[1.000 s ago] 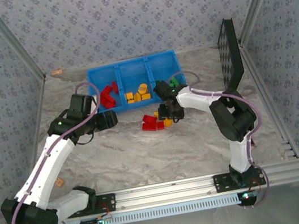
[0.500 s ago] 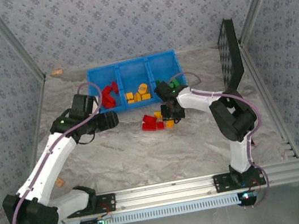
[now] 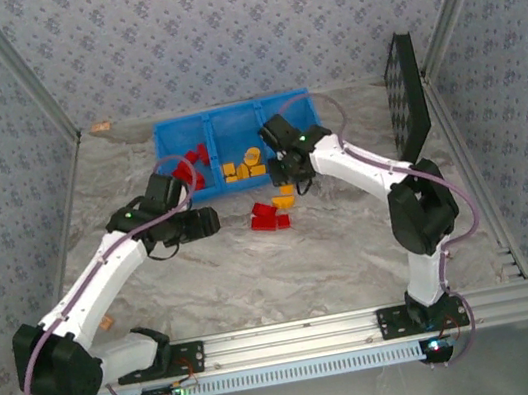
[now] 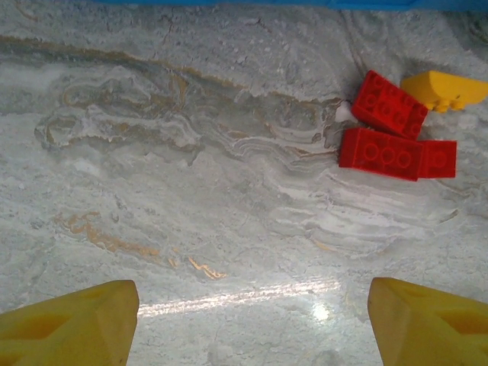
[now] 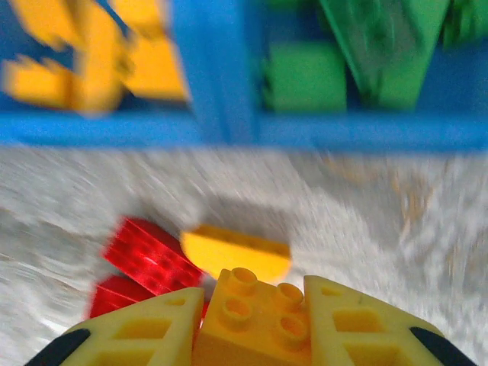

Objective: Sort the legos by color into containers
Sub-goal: Place the lego in the container, then pick up the lego from the center of the table.

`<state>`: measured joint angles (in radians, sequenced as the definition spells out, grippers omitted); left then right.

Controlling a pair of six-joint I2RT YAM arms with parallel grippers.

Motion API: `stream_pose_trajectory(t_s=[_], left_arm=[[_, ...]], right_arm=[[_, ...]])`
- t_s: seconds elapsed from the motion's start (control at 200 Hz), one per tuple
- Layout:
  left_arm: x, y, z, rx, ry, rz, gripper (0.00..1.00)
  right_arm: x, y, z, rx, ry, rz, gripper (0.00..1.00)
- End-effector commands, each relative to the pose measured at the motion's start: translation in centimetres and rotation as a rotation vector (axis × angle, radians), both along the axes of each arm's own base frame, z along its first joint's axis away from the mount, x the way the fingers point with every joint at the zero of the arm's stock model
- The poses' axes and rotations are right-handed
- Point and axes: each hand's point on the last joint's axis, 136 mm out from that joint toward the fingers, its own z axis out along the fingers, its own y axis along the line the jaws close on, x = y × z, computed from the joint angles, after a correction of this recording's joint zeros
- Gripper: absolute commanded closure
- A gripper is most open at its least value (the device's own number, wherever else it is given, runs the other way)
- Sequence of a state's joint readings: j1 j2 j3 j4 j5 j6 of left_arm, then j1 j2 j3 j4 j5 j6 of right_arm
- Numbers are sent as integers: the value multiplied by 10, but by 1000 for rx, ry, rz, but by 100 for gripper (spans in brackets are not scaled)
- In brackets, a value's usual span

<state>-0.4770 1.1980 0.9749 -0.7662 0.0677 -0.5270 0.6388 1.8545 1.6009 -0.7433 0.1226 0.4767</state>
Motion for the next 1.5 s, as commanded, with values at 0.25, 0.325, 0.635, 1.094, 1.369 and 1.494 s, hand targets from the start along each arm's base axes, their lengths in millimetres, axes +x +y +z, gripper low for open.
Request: stream_pose_trajectory(t_s=[0.25,0.325,0.635,1.094,1.369,1.494], left_arm=[[-8,-43,-27,-7,15,-69,19],[-5,-61,-30,1,-11,-114,18],[21,-112,-38,99,-60,-224,14],[42,-139,-66,184,19,-271,13],[41,-140,-85,221,81,-281,13],[39,-138,-90,226,100,-282,14]], right_arm=[[94,58,38,-113,-284,205,75],[109,68,32,-120,-306,238,75],[132,81,-9,-174,-299,328,69],[133,77,-6,-121,-294,360,44],[138,62,26,-69,-354,331,40],[140,53,35,-48,-368,307,39]])
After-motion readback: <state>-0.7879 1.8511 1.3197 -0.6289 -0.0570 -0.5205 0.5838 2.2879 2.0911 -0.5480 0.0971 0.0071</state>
